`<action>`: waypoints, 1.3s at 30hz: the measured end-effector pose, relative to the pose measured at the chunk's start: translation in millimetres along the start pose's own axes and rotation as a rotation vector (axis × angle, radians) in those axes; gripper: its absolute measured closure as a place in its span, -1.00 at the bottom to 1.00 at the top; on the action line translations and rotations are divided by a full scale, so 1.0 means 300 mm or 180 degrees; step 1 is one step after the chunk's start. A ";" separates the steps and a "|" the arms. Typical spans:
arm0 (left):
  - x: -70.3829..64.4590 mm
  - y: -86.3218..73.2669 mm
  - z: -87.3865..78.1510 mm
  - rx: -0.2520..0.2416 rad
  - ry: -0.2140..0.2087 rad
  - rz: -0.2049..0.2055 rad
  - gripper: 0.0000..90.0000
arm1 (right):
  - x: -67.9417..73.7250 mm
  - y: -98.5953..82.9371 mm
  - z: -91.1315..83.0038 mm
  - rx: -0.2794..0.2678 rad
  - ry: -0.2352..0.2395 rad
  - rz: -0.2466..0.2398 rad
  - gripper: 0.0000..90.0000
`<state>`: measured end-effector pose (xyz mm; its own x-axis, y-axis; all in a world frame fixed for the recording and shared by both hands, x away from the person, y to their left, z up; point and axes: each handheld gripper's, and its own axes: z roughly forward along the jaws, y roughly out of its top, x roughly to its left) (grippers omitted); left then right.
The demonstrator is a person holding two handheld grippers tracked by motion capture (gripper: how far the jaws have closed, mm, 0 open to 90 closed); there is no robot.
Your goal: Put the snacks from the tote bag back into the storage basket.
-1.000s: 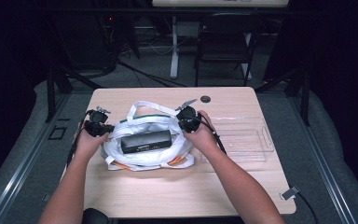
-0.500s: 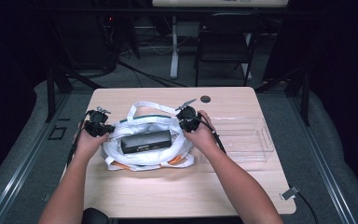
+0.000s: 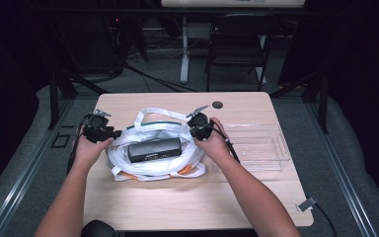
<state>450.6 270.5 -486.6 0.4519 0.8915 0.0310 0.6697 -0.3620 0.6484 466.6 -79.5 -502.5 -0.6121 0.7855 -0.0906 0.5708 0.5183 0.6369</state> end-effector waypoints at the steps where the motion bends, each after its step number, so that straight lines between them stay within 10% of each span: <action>1: -0.005 0.008 -0.010 -0.0020 0.0005 0.0035 0.29 | 0.000 0.000 -0.001 0.0000 0.0002 -0.0005 0.93; 8: -0.059 0.062 -0.062 -0.0086 -0.0041 0.0412 0.18 | 0.001 -0.006 -0.004 -0.0039 -0.0002 -0.0002 0.92; 18: -0.114 0.081 -0.059 0.0248 -0.0147 0.0880 0.15 | 0.002 -0.010 -0.012 -0.0044 -0.0006 -0.0039 0.91; 39: -0.206 0.125 -0.063 0.0461 -0.0566 0.1362 0.08 | 0.011 -0.012 -0.160 -0.0524 -0.0015 -0.0191 0.38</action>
<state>436.8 207.0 -449.8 0.7899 0.5986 0.1330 0.4713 -0.7314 0.4929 436.2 -95.1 -468.5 -0.6395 0.7568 -0.1356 0.4358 0.5021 0.7470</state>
